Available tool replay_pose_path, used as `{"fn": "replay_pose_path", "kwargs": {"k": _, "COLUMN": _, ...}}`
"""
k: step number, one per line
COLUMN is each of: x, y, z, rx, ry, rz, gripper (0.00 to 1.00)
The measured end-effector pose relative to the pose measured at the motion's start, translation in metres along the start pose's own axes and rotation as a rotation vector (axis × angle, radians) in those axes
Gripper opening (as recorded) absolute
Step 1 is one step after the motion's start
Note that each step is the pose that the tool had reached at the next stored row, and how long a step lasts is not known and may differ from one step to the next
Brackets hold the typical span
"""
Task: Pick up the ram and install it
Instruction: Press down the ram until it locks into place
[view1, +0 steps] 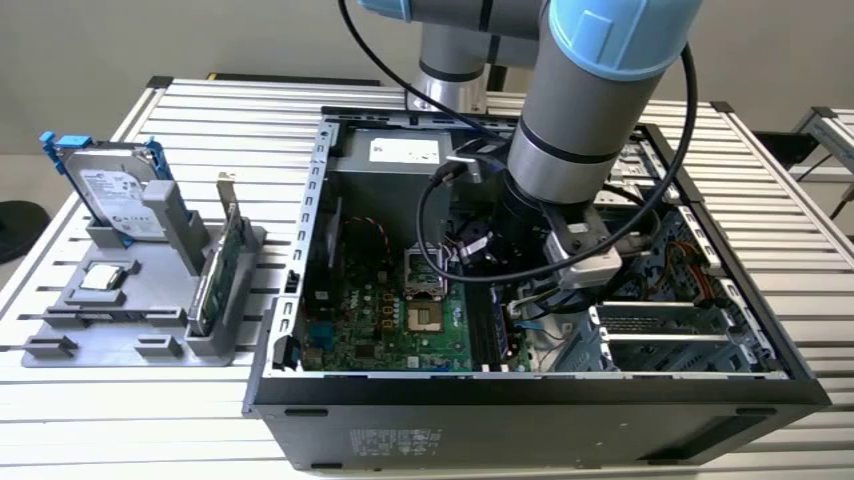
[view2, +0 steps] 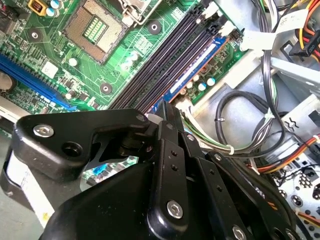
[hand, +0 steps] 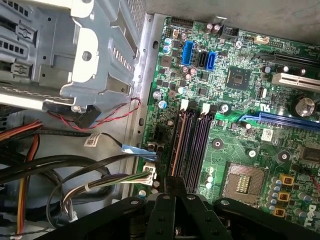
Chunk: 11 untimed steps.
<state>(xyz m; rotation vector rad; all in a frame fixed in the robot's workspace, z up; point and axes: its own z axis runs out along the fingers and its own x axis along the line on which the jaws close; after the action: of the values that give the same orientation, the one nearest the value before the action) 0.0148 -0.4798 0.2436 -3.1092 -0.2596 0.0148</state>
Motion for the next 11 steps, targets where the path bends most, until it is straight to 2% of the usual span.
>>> {"fn": "replay_pose_path", "kwargs": {"k": 11, "x": 0.0000, "y": 0.0000, "z": 0.0000, "rx": 0.0016, "ry": -0.0006, "rz": -0.040, "gripper": 0.00}}
